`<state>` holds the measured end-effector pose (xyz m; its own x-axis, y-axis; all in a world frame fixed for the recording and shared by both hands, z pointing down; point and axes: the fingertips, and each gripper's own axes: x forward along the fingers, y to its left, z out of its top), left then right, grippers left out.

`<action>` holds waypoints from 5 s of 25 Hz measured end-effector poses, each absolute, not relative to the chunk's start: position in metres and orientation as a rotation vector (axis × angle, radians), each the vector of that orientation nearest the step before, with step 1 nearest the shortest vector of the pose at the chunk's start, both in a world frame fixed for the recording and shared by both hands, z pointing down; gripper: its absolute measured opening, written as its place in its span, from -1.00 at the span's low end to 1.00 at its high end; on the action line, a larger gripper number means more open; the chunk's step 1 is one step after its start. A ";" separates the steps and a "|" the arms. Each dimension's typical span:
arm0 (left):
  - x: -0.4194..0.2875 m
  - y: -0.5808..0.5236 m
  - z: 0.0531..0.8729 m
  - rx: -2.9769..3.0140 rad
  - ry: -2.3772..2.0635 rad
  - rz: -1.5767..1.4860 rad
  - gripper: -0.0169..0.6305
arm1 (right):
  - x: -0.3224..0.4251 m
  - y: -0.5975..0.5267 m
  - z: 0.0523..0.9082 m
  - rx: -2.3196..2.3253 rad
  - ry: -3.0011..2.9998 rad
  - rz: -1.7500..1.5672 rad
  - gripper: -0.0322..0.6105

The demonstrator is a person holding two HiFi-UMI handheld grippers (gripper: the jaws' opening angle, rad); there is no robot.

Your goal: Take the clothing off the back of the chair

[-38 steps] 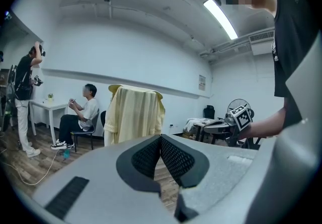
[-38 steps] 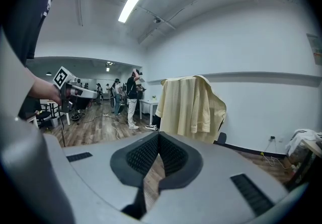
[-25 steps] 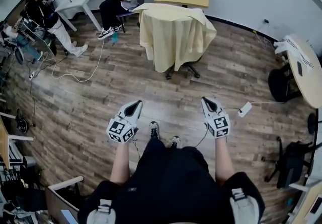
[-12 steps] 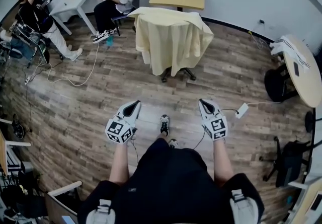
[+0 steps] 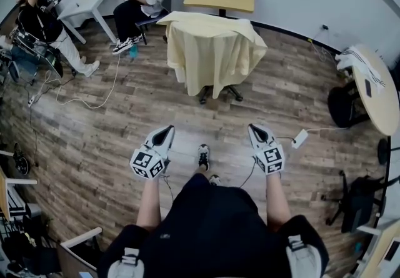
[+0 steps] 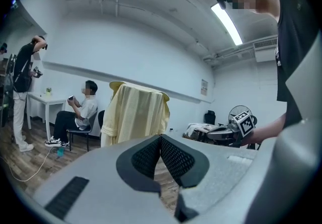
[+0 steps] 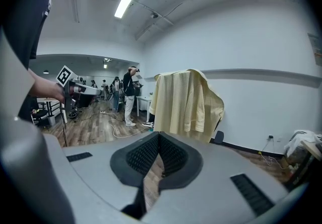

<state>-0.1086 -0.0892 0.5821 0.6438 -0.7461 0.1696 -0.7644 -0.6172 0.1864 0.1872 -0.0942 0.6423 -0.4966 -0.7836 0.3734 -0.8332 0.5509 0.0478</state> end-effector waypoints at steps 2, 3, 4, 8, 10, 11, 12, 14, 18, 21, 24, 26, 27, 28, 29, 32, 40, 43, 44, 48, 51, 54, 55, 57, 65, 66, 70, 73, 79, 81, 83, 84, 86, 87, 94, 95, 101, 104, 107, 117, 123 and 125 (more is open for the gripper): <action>-0.112 -0.100 0.584 2.622 -1.232 0.107 -0.94 | 0.185 -0.103 0.643 1.323 -2.435 0.192 -0.92; -0.114 -0.105 0.584 2.620 -1.234 0.107 -0.94 | 0.183 -0.108 0.642 1.319 -2.433 0.189 -0.92; -0.114 -0.111 0.585 2.619 -1.234 0.107 -0.94 | 0.182 -0.112 0.642 1.316 -2.431 0.186 -0.92; -0.118 -0.133 0.587 2.590 -1.233 0.081 -0.94 | 0.177 -0.130 0.643 1.294 -2.427 0.177 -0.92; -0.119 -0.147 0.587 2.580 -1.228 0.053 -0.94 | 0.178 -0.140 0.642 1.292 -2.416 0.169 -0.92; -0.119 -0.154 0.587 2.577 -1.226 0.044 -0.94 | 0.180 -0.145 0.640 1.295 -2.409 0.165 -0.92; -0.119 -0.162 0.587 2.576 -1.224 0.041 -0.94 | 0.182 -0.152 0.639 1.299 -2.403 0.161 -0.92; -0.117 -0.179 0.584 2.583 -1.220 0.038 -0.94 | 0.187 -0.166 0.634 1.313 -2.393 0.158 -0.92; -0.114 -0.213 0.578 2.605 -1.203 0.031 -0.94 | 0.192 -0.191 0.630 1.340 -2.376 0.158 -0.92; -0.116 -0.233 0.580 2.607 -1.189 0.036 -0.94 | 0.191 -0.208 0.631 1.356 -2.366 0.154 -0.92; -0.117 -0.253 0.584 2.600 -1.175 0.045 -0.94 | 0.191 -0.224 0.632 1.373 -2.354 0.158 -0.92; -0.118 -0.268 0.586 2.597 -1.168 0.049 -0.94 | 0.189 -0.235 0.632 1.393 -2.351 0.162 -0.92; -0.119 -0.276 0.587 2.601 -1.165 0.051 -0.94 | 0.189 -0.240 0.631 1.404 -2.351 0.165 -0.92; -0.119 -0.282 0.587 2.606 -1.159 0.053 -0.94 | 0.189 -0.244 0.631 1.414 -2.349 0.170 -0.92; -0.118 -0.288 0.588 2.611 -1.153 0.055 -0.94 | 0.189 -0.247 0.632 1.424 -2.344 0.176 -0.92; -0.114 -0.306 0.586 2.628 -1.125 0.056 -0.94 | 0.196 -0.259 0.633 1.461 -2.325 0.190 -0.92; -0.125 -0.345 0.580 2.663 -1.114 0.034 -0.94 | 0.193 -0.289 0.628 1.522 -2.309 0.172 -0.92; -0.132 -0.353 0.582 2.665 -1.116 0.032 -0.94 | 0.186 -0.297 0.627 1.529 -2.305 0.164 -0.92; -0.134 -0.356 0.582 2.666 -1.115 0.031 -0.94 | 0.184 -0.300 0.628 1.530 -2.303 0.162 -0.92; -0.142 -0.363 0.586 2.666 -1.109 0.028 -0.94 | 0.176 -0.305 0.628 1.536 -2.297 0.160 -0.92; -0.148 -0.364 0.585 2.669 -1.109 0.028 -0.94 | 0.170 -0.306 0.628 1.538 -2.289 0.161 -0.92; -0.153 -0.363 0.585 2.668 -1.110 0.030 -0.94 | 0.167 -0.304 0.628 1.547 -2.289 0.160 -0.92; -0.154 -0.363 0.585 2.668 -1.110 0.028 -0.94 | 0.167 -0.304 0.628 1.549 -2.292 0.154 -0.92; -0.157 -0.361 0.586 2.666 -1.111 0.027 -0.94 | 0.165 -0.302 0.628 1.548 -2.298 0.149 -0.92; -0.166 -0.363 0.580 2.674 -1.145 -0.004 -0.94 | 0.164 -0.304 0.620 1.544 -2.303 0.116 -0.92; -0.167 -0.364 0.579 2.678 -1.153 -0.009 -0.94 | 0.165 -0.306 0.618 1.543 -2.304 0.107 -0.92; -0.168 -0.370 0.574 2.678 -1.177 -0.021 -0.94 | 0.172 -0.316 0.607 1.552 -2.305 0.077 -0.92; -0.168 -0.374 0.567 2.696 -1.175 -0.016 -0.94 | 0.173 -0.320 0.598 1.571 -2.306 0.068 -0.92; -0.169 -0.390 0.549 2.733 -1.212 -0.019 -0.94 | 0.176 -0.331 0.584 1.568 -2.267 0.003 -0.92; -0.169 -0.392 0.546 2.741 -1.216 -0.012 -0.94 | 0.176 -0.337 0.574 1.587 -2.271 -0.011 -0.91; -0.168 -0.396 0.543 2.748 -1.215 -0.012 -0.94 | 0.180 -0.341 0.564 1.620 -2.269 -0.020 -0.91; -0.167 -0.399 0.540 2.749 -1.214 -0.027 -0.94 | 0.182 -0.344 0.559 1.634 -2.268 -0.027 -0.91; -0.167 -0.406 0.535 2.743 -1.220 -0.062 -0.94 | 0.185 -0.350 0.552 1.645 -2.262 -0.049 -0.91; -0.168 -0.409 0.533 2.740 -1.226 -0.069 -0.94 | 0.186 -0.352 0.550 1.645 -2.257 -0.062 -0.91; -0.171 -0.428 0.522 2.761 -1.275 -0.060 -0.94 | 0.189 -0.369 0.532 1.653 -2.171 -0.218 -0.90; -0.171 -0.432 0.523 2.765 -1.281 -0.051 -0.94 | 0.189 -0.372 0.530 1.657 -2.157 -0.242 -0.85; -0.171 -0.441 0.528 2.783 -1.294 -0.060 -0.94 | 0.195 -0.375 0.521 1.688 -2.109 -0.282 -0.75; -0.167 -0.447 0.527 2.793 -1.289 -0.058 -0.88 | 0.200 -0.380 0.516 1.698 -2.085 -0.307 -0.73; -0.166 -0.454 0.525 2.800 -1.284 -0.056 -0.81 | 0.201 -0.385 0.513 1.691 -2.044 -0.367 -0.72; -0.167 -0.475 0.517 2.820 -1.316 -0.008 -0.67 | 0.201 -0.401 0.499 1.756 -2.040 -0.397 -0.59; -0.174 -0.492 0.513 2.817 -1.363 0.004 -0.57 | 0.196 -0.415 0.496 1.765 -2.071 -0.392 -0.60; -0.175 -0.498 0.512 2.823 -1.381 0.002 -0.56 | 0.194 -0.420 0.497 1.755 -2.074 -0.401 -0.63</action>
